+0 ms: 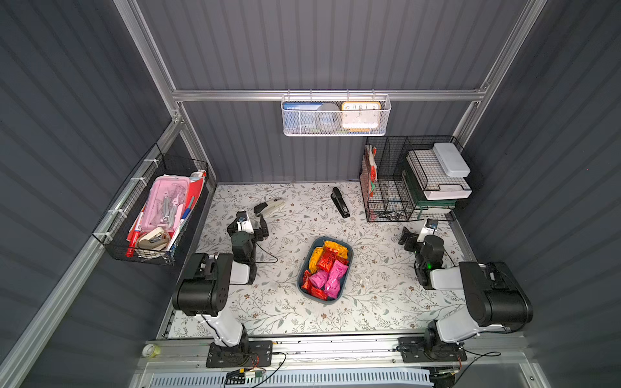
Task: Take the tea bags out of the storage box
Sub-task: Move the storage box to the center of the board.
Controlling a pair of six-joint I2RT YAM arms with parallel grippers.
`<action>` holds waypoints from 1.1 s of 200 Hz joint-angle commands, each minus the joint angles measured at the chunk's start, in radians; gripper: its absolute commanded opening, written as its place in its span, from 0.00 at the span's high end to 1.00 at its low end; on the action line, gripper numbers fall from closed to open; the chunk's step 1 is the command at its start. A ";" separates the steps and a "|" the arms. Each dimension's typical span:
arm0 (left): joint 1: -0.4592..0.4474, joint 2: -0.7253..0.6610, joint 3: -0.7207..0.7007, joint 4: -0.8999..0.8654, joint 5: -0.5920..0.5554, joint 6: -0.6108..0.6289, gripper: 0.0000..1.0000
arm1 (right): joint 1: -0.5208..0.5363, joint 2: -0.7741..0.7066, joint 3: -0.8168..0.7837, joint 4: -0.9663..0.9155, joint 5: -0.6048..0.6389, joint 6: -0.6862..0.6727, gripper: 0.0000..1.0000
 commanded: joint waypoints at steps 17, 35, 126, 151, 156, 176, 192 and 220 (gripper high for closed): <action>-0.004 -0.002 0.008 -0.003 -0.003 0.011 0.01 | 0.004 0.005 0.012 -0.009 -0.018 -0.008 0.01; -0.004 -0.003 0.008 -0.002 -0.002 0.011 0.01 | 0.004 0.004 0.012 -0.009 -0.018 -0.008 0.01; -0.003 -0.066 0.020 -0.058 -0.005 0.008 0.01 | 0.003 -0.102 -0.069 0.060 -0.077 -0.037 0.05; -0.003 -0.204 0.095 -0.304 -0.024 -0.011 0.01 | 0.004 -0.368 -0.085 -0.171 0.001 0.048 0.01; -0.003 -0.231 0.112 -0.341 -0.023 -0.023 0.01 | 0.003 -0.444 -0.059 -0.289 0.058 0.112 0.01; -0.003 -0.311 0.180 -0.485 0.021 -0.100 0.01 | -0.010 -0.614 0.079 -0.743 0.095 0.246 0.01; -0.003 -0.347 0.256 -0.632 0.099 -0.172 0.01 | -0.013 -0.669 0.108 -0.837 0.026 0.310 0.01; -0.004 -0.383 0.354 -0.830 0.283 -0.232 0.01 | -0.009 -0.711 0.187 -1.048 -0.190 0.421 0.07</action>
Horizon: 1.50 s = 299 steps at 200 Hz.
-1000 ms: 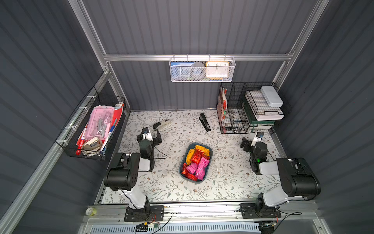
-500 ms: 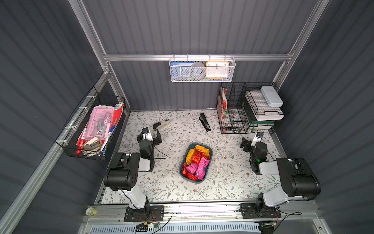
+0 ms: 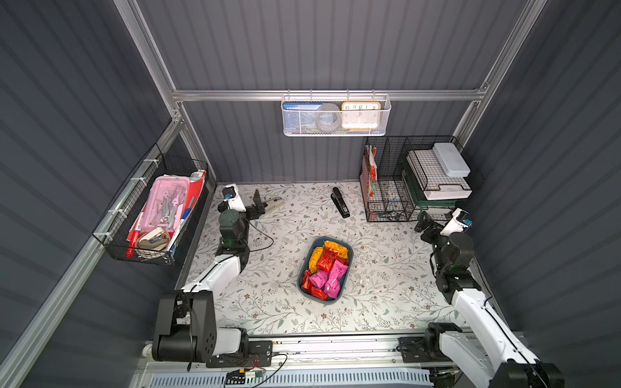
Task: Take the tea bags out of the storage box
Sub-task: Move the storage box to the center of the board.
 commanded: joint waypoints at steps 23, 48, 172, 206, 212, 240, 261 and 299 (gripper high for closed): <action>-0.005 -0.034 0.105 -0.434 0.313 -0.186 0.01 | 0.040 0.019 0.164 -0.612 -0.283 0.250 0.14; -0.031 -0.026 0.111 -0.564 0.384 -0.223 0.01 | 0.182 0.045 0.221 -0.754 -0.266 0.384 0.18; -0.076 0.043 0.007 -0.554 0.489 -0.320 0.01 | 0.725 0.530 0.350 -0.604 -0.164 0.773 0.54; -0.076 0.004 -0.030 -0.562 0.473 -0.334 0.01 | 0.727 0.636 0.403 -0.569 -0.169 0.792 0.74; -0.075 -0.003 -0.035 -0.571 0.473 -0.334 0.02 | 0.726 0.652 0.414 -0.576 -0.172 0.790 0.79; -0.078 -0.045 -0.065 -0.604 0.473 -0.336 0.07 | 0.727 0.696 0.448 -0.612 -0.175 0.780 0.91; -0.078 -0.075 -0.084 -0.627 0.434 -0.336 0.08 | 0.727 0.701 0.452 -0.610 -0.153 0.775 1.00; -0.078 -0.101 -0.101 -0.672 0.435 -0.324 0.09 | 0.716 0.753 0.541 -0.669 -0.136 0.709 1.00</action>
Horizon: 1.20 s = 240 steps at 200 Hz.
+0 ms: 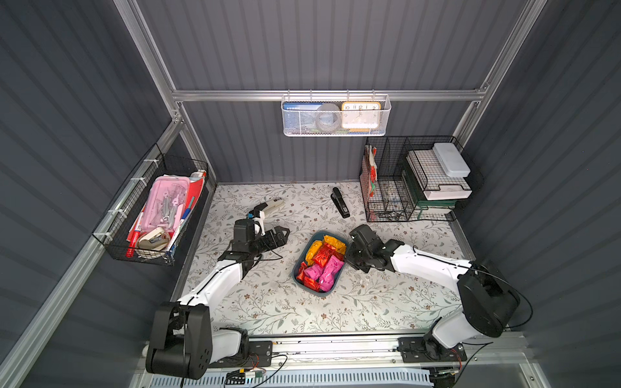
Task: Take the tea bags out of the storage box
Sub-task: Move the storage box to the center of the board, then pick up the tea bag from the storage box.
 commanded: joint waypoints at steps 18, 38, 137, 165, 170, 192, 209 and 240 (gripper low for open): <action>0.000 -0.028 -0.026 -0.068 0.016 0.014 0.11 | -0.020 0.081 0.123 -0.073 0.015 -0.101 1.00; -0.003 -0.032 -0.047 -0.065 0.078 0.014 0.12 | -0.042 0.137 0.193 -0.095 0.003 -0.156 1.00; -0.074 0.068 -0.089 0.044 0.205 -0.019 0.26 | -0.102 0.298 0.511 -0.250 -0.098 -0.519 0.66; -0.074 0.080 -0.079 0.053 0.195 -0.025 0.29 | -0.091 0.172 0.465 -0.246 -0.092 -0.666 0.45; -0.075 0.081 -0.078 0.054 0.194 -0.028 0.29 | -0.082 0.147 0.450 -0.235 -0.101 -0.706 0.42; -0.075 0.072 -0.089 0.081 0.170 -0.055 0.31 | -0.001 0.030 0.342 -0.136 -0.136 -0.909 0.40; -0.074 0.055 -0.111 0.117 0.145 -0.090 0.32 | 0.082 -0.033 0.253 -0.051 -0.140 -1.025 0.39; -0.075 0.035 -0.132 0.156 0.103 -0.137 0.33 | 0.151 0.008 0.270 -0.102 -0.186 -1.095 0.40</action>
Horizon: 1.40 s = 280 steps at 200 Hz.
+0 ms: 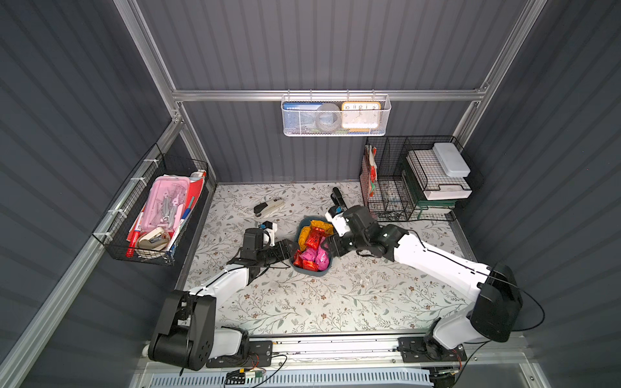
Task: Take the tea bags out of the storage box
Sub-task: Pick up the tea bag from the storage box.
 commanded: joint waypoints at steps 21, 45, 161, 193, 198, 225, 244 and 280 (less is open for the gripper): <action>-0.003 -0.037 -0.024 0.046 -0.049 -0.063 0.33 | 0.053 0.118 0.037 -0.043 -0.039 -0.165 0.42; -0.003 -0.038 -0.024 0.042 -0.052 -0.059 0.33 | 0.073 0.194 0.095 -0.093 -0.037 -0.182 0.44; -0.003 -0.024 -0.032 0.057 -0.031 -0.058 0.35 | 0.100 0.302 0.169 -0.139 -0.024 -0.196 0.91; -0.004 -0.038 -0.019 0.037 -0.034 -0.047 0.35 | 0.099 0.275 0.160 -0.131 -0.012 -0.200 1.00; -0.003 -0.040 -0.019 0.036 -0.034 -0.046 0.34 | 0.100 0.268 0.157 -0.126 -0.009 -0.200 1.00; -0.002 -0.043 -0.019 0.034 -0.036 -0.047 0.31 | 0.100 0.220 0.137 -0.096 0.003 -0.190 1.00; -0.003 -0.042 -0.023 0.039 -0.038 -0.053 0.30 | 0.100 0.176 0.118 -0.073 0.013 -0.169 1.00; -0.004 -0.037 -0.014 0.037 -0.040 -0.052 0.27 | 0.098 0.067 0.041 0.038 0.017 -0.086 1.00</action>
